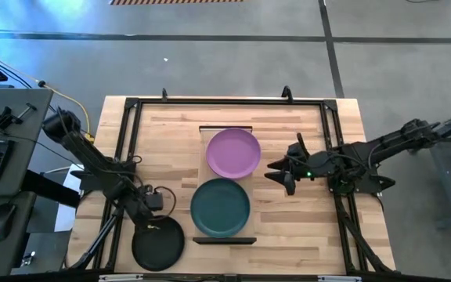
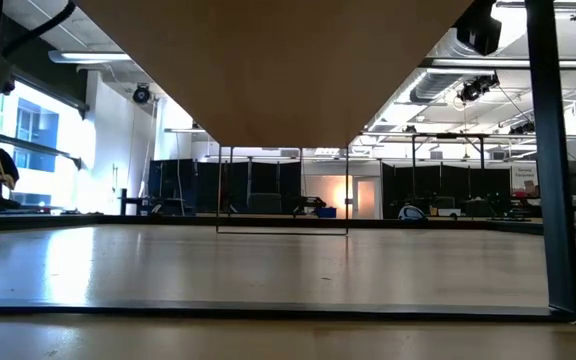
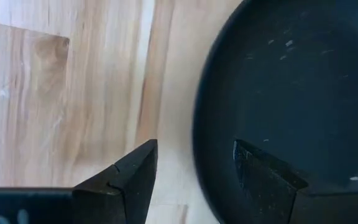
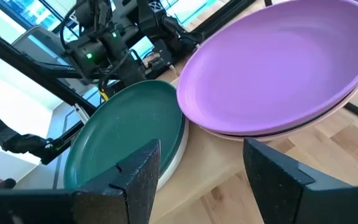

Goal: Place and stack plates onto a shelf
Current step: Stack the black plate on top of the dark blue plate on the shelf

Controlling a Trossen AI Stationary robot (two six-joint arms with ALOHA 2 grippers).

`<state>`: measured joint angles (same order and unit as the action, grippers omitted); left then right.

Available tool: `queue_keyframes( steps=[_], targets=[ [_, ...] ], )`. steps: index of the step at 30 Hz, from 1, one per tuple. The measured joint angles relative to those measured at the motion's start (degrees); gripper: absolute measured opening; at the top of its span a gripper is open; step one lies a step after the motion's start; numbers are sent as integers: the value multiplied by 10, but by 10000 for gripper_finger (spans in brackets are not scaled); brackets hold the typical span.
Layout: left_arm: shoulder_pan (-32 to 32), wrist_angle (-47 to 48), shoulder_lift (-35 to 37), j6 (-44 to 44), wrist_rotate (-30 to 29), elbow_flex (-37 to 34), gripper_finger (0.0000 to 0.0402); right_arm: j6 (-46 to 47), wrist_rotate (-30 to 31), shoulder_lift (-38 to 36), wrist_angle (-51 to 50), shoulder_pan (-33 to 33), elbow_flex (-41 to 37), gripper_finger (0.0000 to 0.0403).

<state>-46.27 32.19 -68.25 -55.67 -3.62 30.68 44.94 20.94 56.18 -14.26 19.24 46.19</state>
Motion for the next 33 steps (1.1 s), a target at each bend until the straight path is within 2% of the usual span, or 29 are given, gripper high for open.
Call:
queue_keyframes(
  steps=[6,9,12,15,17,22,28,30,33],
  targets=[
    [12,-14,-54,6,-9,0,201,0,25,0,3,15,0,211],
    [17,-51,-77,15,14,0,189,-2,27,0,4,19,0,211],
    [18,-57,-92,11,19,2,134,-4,27,0,4,19,0,211],
    [22,-66,-93,-21,33,3,39,-4,29,0,4,19,0,211],
    [21,-77,-82,-39,43,3,16,-4,30,0,3,19,0,211],
    [24,-32,1,-73,62,16,4,-4,29,0,0,19,0,211],
    [22,18,151,-116,132,95,3,-8,26,0,-11,19,0,211],
    [24,31,191,-143,119,137,2,-15,26,0,-12,19,0,211],
    [36,84,224,-164,36,220,2,-17,26,0,-16,19,0,211]
  ],
)
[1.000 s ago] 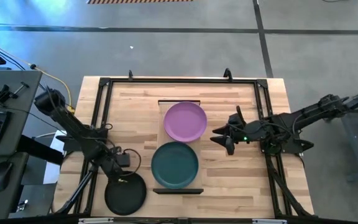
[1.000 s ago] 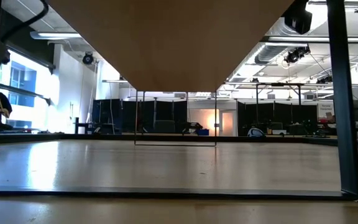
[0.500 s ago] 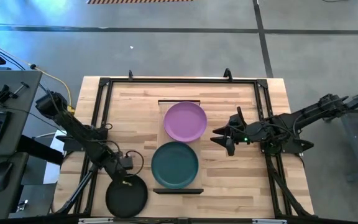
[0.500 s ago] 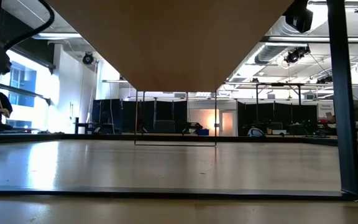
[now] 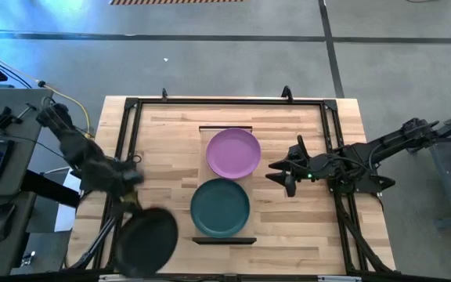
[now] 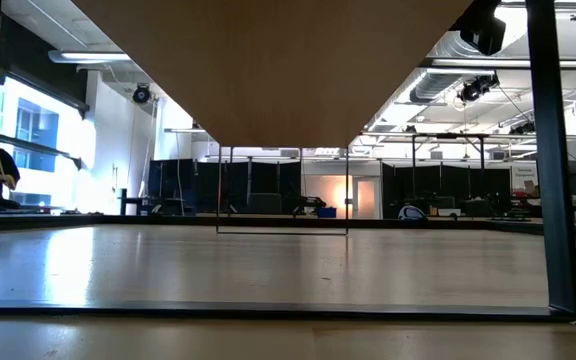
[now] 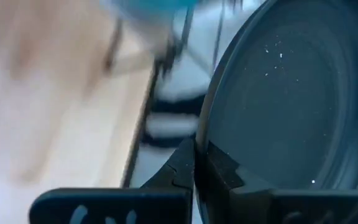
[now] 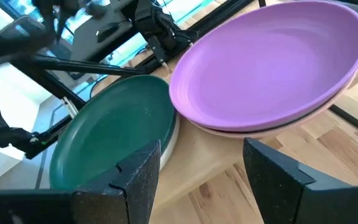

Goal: Place and stack plates onto a shelf
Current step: Stack the black plate on top of the dark blue plate on the shelf

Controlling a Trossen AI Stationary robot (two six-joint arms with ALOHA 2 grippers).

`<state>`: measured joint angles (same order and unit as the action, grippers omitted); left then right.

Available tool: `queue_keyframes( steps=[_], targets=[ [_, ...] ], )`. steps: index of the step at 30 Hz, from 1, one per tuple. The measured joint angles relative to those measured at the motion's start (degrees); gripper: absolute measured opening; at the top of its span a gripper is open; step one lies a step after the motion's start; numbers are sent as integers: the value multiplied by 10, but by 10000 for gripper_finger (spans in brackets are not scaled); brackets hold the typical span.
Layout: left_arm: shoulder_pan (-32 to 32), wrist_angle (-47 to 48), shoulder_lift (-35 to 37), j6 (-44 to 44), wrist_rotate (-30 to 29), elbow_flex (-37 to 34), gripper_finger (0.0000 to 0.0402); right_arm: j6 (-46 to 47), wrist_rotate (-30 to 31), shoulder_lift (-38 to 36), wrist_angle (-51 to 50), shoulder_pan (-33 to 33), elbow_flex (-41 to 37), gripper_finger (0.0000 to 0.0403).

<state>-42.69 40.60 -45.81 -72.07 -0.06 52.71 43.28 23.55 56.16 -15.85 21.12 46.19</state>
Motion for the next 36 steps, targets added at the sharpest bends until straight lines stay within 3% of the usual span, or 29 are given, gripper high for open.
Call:
queue_keyframes(
  steps=[5,8,13,20,36],
  targets=[
    [93,181,-75,69,-135,156,1,-18,2,0,1,-4,0,211],
    [181,249,-146,117,-151,226,1,-24,3,0,3,-11,0,211],
    [275,232,-250,215,-99,279,1,-33,0,0,3,-20,0,211],
    [307,163,-347,272,-15,281,1,-33,-19,0,2,-20,0,211],
    [316,113,-410,265,13,281,6,-39,-23,0,-28,-20,0,211]
  ],
)
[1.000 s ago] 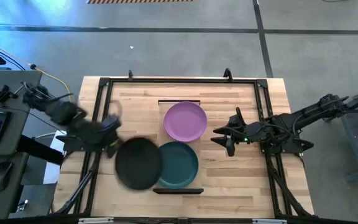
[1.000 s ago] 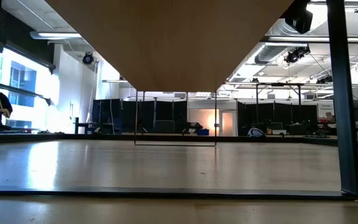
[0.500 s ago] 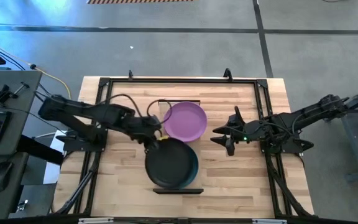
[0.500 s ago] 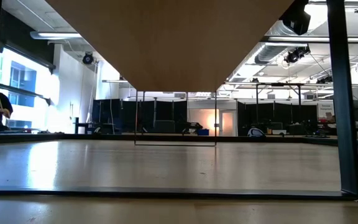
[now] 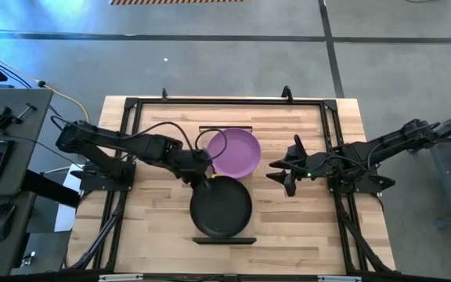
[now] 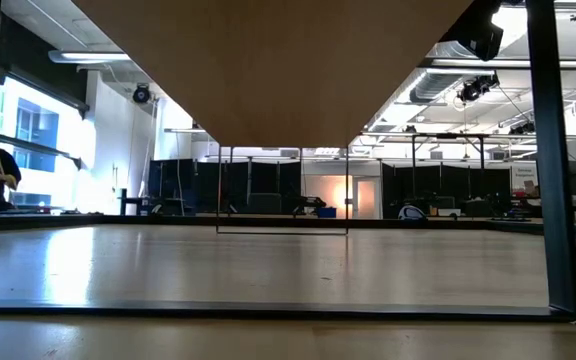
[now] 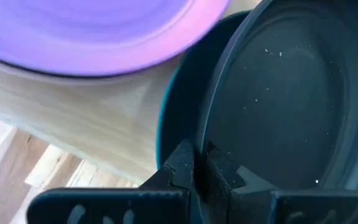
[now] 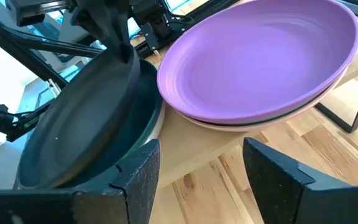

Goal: Place and stack plates onto a shelf
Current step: Stack the black plate on top of the dark blue plate on the shelf, then return to Home Position

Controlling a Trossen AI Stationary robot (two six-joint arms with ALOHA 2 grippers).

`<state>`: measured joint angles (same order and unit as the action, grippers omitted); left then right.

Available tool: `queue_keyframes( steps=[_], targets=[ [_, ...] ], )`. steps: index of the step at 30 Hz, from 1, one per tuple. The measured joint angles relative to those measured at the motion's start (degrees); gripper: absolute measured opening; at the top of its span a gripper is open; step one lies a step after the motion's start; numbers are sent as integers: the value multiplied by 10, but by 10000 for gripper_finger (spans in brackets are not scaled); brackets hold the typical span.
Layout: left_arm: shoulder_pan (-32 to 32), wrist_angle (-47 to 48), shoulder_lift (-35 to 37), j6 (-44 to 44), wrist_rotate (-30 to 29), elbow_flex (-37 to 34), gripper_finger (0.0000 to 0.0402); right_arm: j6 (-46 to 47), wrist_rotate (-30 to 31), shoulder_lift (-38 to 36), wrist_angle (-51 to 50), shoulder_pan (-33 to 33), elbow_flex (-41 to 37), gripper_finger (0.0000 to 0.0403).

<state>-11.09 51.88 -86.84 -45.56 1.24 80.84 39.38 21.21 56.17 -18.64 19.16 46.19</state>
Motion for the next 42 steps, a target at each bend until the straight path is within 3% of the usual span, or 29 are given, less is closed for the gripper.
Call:
queue_keyframes(
  steps=[8,23,26,29,33,35,38,42],
  targets=[
    [-1,-2,-13,27,-6,0,38,0,0,0,-5,0,0,211],
    [2,1,52,38,-2,0,164,-8,-6,0,6,0,0,211],
    [2,-11,88,45,-50,0,171,-8,-10,-3,12,0,0,211],
    [-7,-43,133,83,-142,-3,172,-6,-14,-11,51,0,0,211],
    [-41,-158,219,140,-313,-47,172,-45,-14,-18,169,0,0,211],
    [-57,-229,262,177,-363,-93,172,-88,-6,-18,232,-3,0,211],
    [-66,-338,320,228,-367,-180,172,-140,-2,-18,299,-18,0,211],
    [-42,-494,375,293,-275,-294,172,-140,-7,-23,311,-49,0,211]
  ],
)
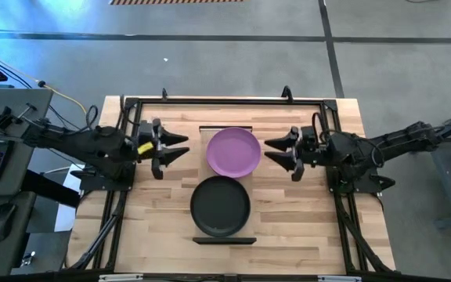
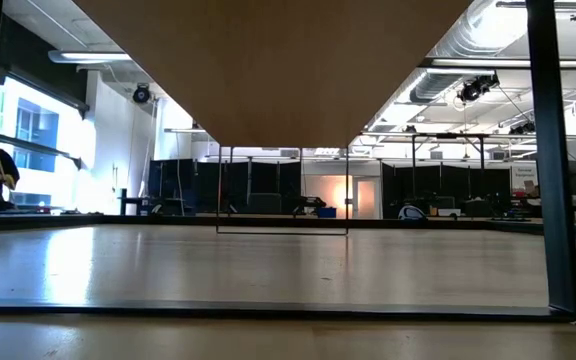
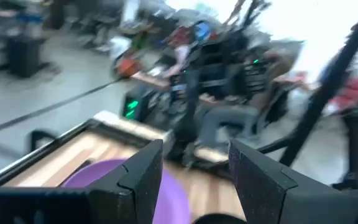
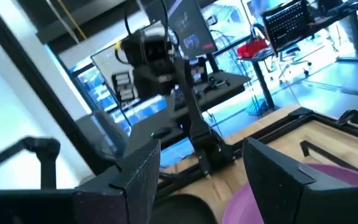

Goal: Place and stack plates onto a shelf
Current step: Return to Home Position

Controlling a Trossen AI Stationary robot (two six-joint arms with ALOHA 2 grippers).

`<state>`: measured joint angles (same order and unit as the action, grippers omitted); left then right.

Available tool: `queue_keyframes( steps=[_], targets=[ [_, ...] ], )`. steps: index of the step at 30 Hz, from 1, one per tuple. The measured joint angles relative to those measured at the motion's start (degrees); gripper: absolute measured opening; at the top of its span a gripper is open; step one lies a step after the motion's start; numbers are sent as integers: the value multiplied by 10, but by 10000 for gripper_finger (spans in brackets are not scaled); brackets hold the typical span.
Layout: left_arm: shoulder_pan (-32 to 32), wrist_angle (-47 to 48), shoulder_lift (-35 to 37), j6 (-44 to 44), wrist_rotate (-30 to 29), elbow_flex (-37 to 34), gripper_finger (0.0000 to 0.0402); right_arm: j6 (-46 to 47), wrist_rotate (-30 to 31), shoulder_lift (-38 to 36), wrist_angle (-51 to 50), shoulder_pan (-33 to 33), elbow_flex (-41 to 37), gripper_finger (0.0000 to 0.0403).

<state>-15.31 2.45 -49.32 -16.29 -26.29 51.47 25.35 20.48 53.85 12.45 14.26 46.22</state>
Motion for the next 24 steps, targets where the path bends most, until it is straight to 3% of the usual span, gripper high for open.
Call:
queue_keyframes(
  steps=[3,8,11,17,24],
  targets=[
    [37,-49,29,2,59,-55,172,14,-27,-1,-2,-18,0,211],
    [73,-42,81,-1,95,-82,172,29,-47,-2,-3,-30,0,211],
    [74,-30,122,-1,91,-125,172,27,-47,-6,-3,-30,0,211],
    [69,-158,222,-40,93,-295,172,17,-40,-7,-6,-30,0,211],
    [66,-198,334,-47,81,-415,172,18,-40,-7,-6,-30,0,211]
  ],
)
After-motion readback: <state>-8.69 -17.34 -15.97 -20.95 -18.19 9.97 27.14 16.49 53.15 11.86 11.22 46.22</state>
